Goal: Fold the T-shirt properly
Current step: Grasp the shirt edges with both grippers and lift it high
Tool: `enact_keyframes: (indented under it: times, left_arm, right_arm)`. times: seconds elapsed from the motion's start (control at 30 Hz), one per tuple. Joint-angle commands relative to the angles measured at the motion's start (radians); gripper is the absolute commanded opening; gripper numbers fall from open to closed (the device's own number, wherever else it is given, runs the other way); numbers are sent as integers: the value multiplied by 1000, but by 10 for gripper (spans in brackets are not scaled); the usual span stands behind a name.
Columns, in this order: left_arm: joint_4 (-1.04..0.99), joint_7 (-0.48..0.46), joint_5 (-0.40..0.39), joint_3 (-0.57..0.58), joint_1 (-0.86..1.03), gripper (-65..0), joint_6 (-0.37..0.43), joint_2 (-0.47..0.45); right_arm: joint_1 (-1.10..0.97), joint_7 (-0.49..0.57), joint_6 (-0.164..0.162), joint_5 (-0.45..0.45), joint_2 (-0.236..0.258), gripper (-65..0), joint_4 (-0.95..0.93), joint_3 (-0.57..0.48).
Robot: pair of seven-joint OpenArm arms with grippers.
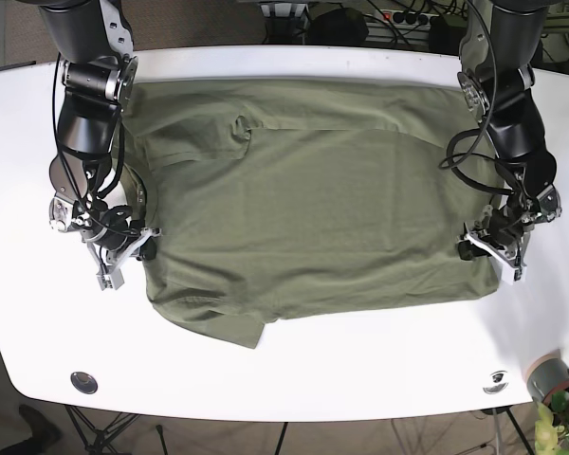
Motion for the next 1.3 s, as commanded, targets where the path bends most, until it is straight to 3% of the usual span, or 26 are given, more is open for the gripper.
enact_keyframes:
  times: [0.0,0.13,0.2,0.37,0.57,0.73,0.9,1.1,1.27]
  left_arm:
    - [5,17,9,0,-17,-506,-1,-10]
    - [18,16,9,0,-17,-624,-5,4]
    - [18,16,8,0,-17,-650,-7,2]
    - [139,28,8,-30,-12,-650,-8,5]
    - [311,197,9,-91,-17,-650,-8,21]
    - [416,215,9,-86,-32,-650,-8,45]
    - [449,281,9,-50,-134,-650,-8,51]
    - [443,319,12,-50,-295,-650,-7,47]
    - [441,322,15,-10,-424,-650,-5,45]
  right_arm:
    - [23,-2,2,-2,11,-617,10,1]
    - [21,-6,4,0,11,-628,35,1]
    - [13,-9,4,0,11,-629,70,1]
    - [0,-53,4,0,10,-629,171,1]
    - [13,-87,2,0,16,-629,225,0]
    - [75,-107,4,-3,23,-629,223,0]
    - [167,-118,4,-8,43,-629,223,-5]
    - [323,-210,5,-7,74,-629,223,-8]
    - [452,-237,5,0,106,-629,223,-94]
